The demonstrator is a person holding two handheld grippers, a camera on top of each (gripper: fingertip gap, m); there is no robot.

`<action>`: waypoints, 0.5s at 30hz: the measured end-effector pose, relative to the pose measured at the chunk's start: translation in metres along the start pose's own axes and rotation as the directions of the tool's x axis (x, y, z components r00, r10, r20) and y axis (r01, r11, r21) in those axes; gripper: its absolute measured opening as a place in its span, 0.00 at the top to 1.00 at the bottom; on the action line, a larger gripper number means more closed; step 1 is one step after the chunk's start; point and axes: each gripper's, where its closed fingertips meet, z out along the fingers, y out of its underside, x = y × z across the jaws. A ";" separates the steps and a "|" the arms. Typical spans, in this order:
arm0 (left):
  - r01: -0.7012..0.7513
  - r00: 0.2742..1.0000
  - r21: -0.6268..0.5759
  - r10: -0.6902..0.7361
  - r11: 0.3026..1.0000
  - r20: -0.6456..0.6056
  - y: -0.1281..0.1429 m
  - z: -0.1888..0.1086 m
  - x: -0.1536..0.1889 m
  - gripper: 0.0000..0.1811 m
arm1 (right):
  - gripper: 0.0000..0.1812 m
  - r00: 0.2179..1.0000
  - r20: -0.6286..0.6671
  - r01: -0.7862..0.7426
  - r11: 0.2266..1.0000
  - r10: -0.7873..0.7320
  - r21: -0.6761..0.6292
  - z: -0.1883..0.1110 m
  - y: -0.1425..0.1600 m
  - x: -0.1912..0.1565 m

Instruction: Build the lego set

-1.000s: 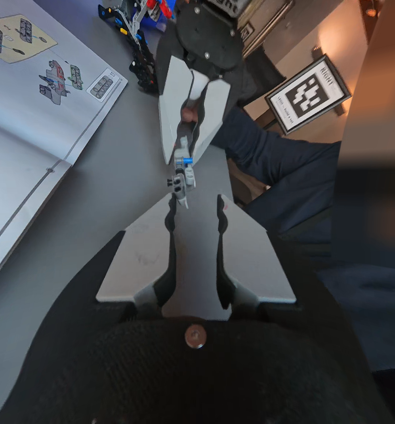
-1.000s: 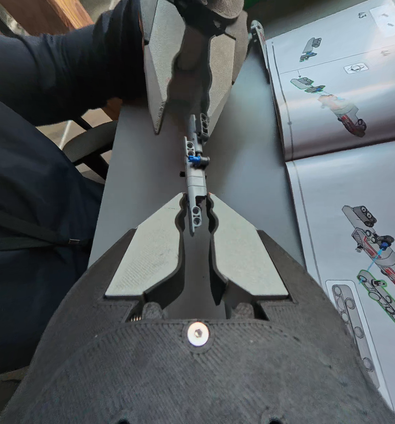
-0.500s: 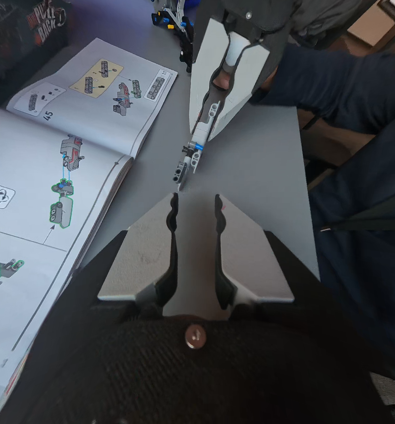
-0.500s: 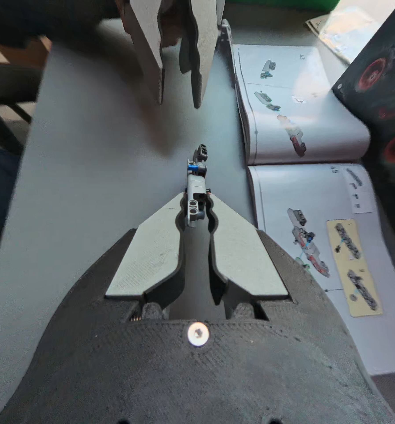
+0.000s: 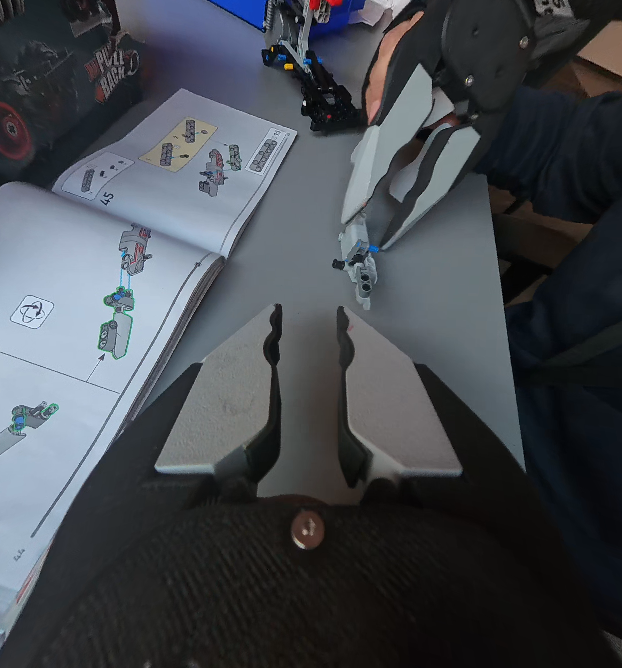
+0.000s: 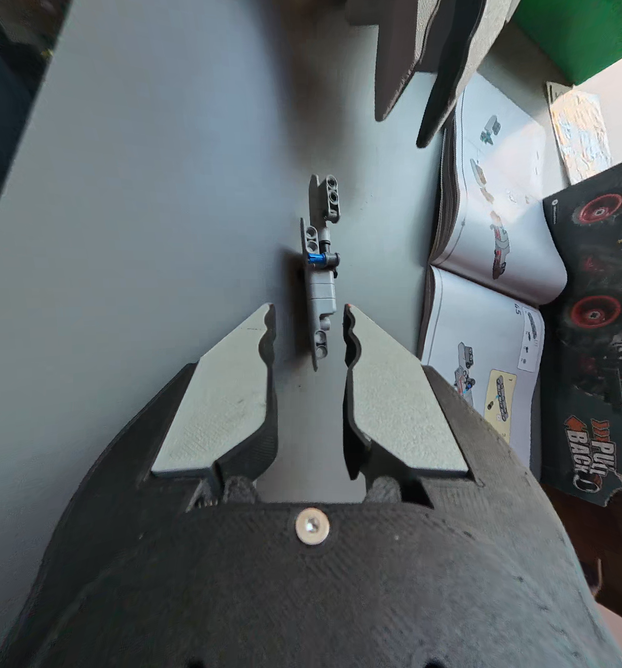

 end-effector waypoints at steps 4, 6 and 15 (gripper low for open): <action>-0.015 1.000 0.002 0.015 1.000 0.026 -0.001 -0.001 -0.003 0.86 | 0.82 0.996 -0.010 -0.086 0.987 0.088 0.134 -0.024 -0.015 0.013; -0.028 0.999 0.006 0.027 1.000 0.040 -0.002 -0.001 -0.004 0.86 | 0.79 0.982 -0.026 -0.176 0.961 0.186 0.214 -0.040 -0.017 0.029; -0.031 0.998 0.026 0.030 0.999 0.051 -0.005 -0.002 -0.007 0.86 | 0.57 0.869 -0.140 -0.358 0.799 0.474 0.483 -0.102 -0.004 0.089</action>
